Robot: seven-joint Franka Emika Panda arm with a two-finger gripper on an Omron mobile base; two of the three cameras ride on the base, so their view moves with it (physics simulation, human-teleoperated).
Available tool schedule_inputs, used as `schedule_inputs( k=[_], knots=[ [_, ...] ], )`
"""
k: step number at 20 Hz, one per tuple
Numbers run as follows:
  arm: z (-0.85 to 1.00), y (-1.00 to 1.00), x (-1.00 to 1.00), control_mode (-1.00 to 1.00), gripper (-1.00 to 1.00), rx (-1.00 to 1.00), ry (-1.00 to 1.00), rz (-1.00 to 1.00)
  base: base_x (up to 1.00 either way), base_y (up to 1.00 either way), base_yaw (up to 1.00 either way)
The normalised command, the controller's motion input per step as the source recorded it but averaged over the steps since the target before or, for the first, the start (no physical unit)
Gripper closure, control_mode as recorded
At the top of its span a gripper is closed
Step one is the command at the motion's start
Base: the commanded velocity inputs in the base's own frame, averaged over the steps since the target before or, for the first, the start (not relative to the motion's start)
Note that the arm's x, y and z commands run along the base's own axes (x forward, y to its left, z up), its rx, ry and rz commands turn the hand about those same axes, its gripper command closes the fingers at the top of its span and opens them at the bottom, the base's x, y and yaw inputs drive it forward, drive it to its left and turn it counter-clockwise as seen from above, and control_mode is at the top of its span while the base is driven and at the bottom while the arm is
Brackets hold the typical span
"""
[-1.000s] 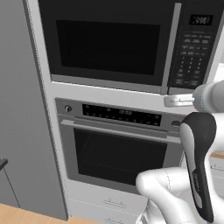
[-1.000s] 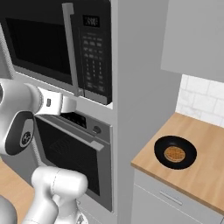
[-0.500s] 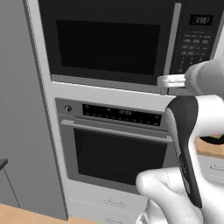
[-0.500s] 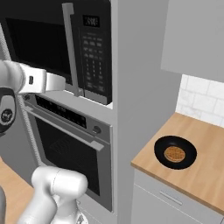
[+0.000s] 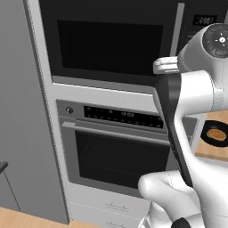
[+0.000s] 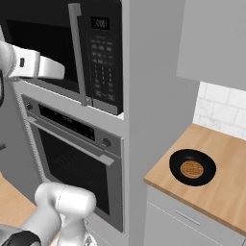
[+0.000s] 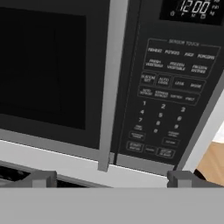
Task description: Open the microwave, place the bowl with waffle inside the microwave, then close the microwave door and turn it on.
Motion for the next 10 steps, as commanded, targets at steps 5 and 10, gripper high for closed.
schedule_inputs(
  k=[5, 10],
  knots=[
    [-0.06, -0.11, 0.42, -1.00, -1.00, 0.00, 0.05, 0.00, 0.00, 0.00, 0.00],
    [-0.12, -0.03, 0.37, -1.00, -1.00, 0.00, -0.07, 0.00, 0.00, 0.00, 0.00]
  ],
)
